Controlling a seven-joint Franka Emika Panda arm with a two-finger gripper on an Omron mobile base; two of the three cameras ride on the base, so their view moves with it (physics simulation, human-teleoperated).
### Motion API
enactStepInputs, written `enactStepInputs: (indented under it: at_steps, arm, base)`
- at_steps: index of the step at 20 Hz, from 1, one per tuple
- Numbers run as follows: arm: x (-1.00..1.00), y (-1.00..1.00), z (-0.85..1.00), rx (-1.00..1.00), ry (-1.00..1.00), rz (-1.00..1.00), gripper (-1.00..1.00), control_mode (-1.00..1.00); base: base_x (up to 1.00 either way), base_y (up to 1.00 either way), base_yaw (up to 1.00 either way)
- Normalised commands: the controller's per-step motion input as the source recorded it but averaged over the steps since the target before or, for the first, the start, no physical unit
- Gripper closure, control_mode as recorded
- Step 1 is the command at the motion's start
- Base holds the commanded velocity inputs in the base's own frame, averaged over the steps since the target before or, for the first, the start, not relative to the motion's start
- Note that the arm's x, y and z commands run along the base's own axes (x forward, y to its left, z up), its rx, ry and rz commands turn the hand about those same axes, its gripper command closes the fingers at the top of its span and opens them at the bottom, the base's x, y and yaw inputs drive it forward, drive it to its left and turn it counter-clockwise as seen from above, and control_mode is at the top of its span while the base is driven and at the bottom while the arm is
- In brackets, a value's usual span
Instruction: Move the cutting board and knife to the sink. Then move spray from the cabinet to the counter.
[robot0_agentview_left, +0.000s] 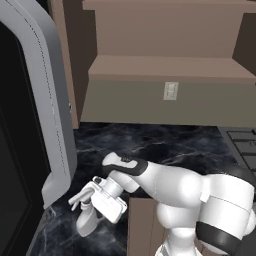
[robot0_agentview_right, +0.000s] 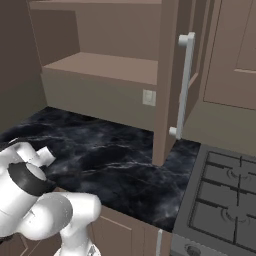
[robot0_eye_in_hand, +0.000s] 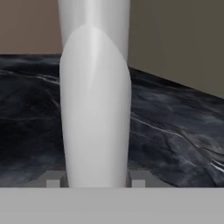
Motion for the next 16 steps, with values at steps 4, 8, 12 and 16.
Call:
enactStepInputs:
  at_steps: [4,8,12,16]
  arm:
    - [0.03,0.08,-0.19,0.0,0.0,0.0,1.0,-1.0]
    - [0.0,0.05,-0.17,0.0,0.0,0.0,1.0,-1.0]
    - [-0.08,0.0,-0.21,0.02,-0.04,0.0,1.0,-1.0]
    - [-0.14,0.0,-0.22,0.02,-0.09,0.01,1.0,-1.0]
  base:
    - [0.0,0.0,0.0]
    - [0.0,0.0,0.0]
    - [0.0,0.0,0.0]
    - [0.0,0.0,0.0]
